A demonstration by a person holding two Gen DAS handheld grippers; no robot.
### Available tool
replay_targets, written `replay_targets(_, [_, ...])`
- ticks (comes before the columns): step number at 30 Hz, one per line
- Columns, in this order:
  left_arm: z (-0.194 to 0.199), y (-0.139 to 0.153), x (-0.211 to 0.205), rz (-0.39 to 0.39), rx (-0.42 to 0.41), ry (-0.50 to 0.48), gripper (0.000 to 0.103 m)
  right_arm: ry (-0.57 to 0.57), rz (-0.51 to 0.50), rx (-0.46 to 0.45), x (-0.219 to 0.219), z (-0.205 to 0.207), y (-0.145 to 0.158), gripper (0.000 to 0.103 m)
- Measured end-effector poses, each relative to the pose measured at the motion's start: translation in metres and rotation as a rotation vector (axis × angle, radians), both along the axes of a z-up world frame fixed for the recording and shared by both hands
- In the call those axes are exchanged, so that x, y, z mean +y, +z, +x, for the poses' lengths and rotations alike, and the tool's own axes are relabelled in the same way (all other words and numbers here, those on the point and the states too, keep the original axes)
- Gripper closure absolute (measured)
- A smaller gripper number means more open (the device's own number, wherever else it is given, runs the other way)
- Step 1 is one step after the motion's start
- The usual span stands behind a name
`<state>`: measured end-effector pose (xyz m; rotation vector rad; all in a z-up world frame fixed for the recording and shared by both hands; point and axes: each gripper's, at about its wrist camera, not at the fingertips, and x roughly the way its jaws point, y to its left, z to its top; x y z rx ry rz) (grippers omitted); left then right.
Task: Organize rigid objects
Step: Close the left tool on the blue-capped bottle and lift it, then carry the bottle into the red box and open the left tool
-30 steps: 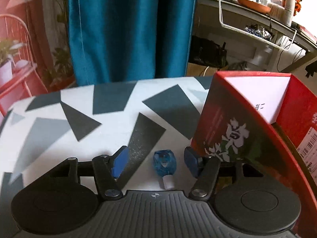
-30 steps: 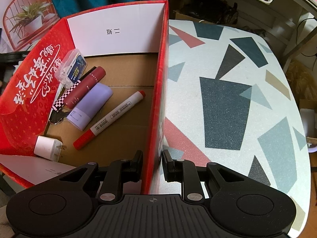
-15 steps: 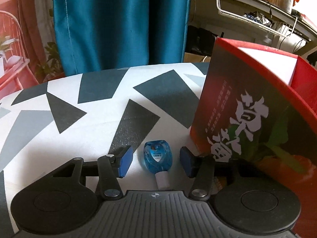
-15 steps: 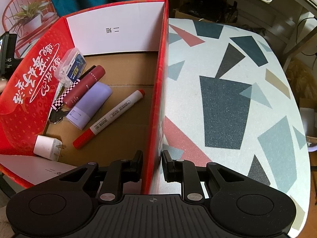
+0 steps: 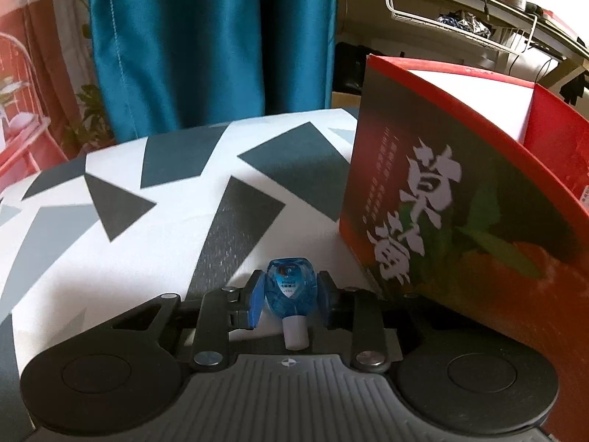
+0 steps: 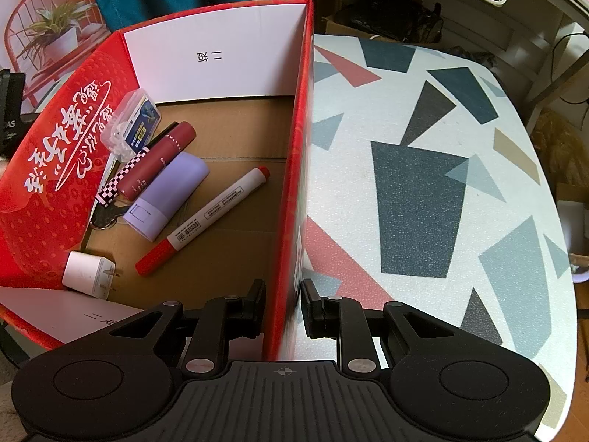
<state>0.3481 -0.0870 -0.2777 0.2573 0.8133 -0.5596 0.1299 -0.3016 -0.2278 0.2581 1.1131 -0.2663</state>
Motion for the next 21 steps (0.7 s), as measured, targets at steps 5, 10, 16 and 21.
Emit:
replay_targets(5, [-0.016, 0.003, 0.006, 0.023, 0.005, -0.014, 0.071, 0.000, -0.002, -0.005, 0.000, 0.000, 0.001, 0.083])
replay_targets(10, [-0.042, 0.012, 0.023, 0.009, -0.005, 0.007, 0.071, -0.001, -0.006, -0.014, 0.000, -0.001, 0.001, 0.083])
replay_targets(16, [-0.071, 0.019, 0.043, -0.040, 0.015, 0.082, 0.071, -0.004, -0.006, -0.024, 0.000, -0.003, 0.001, 0.083])
replay_targets(21, [-0.094, 0.021, 0.055, -0.056, 0.007, 0.132, 0.071, -0.009, -0.004, -0.031, 0.000, -0.004, 0.001, 0.083])
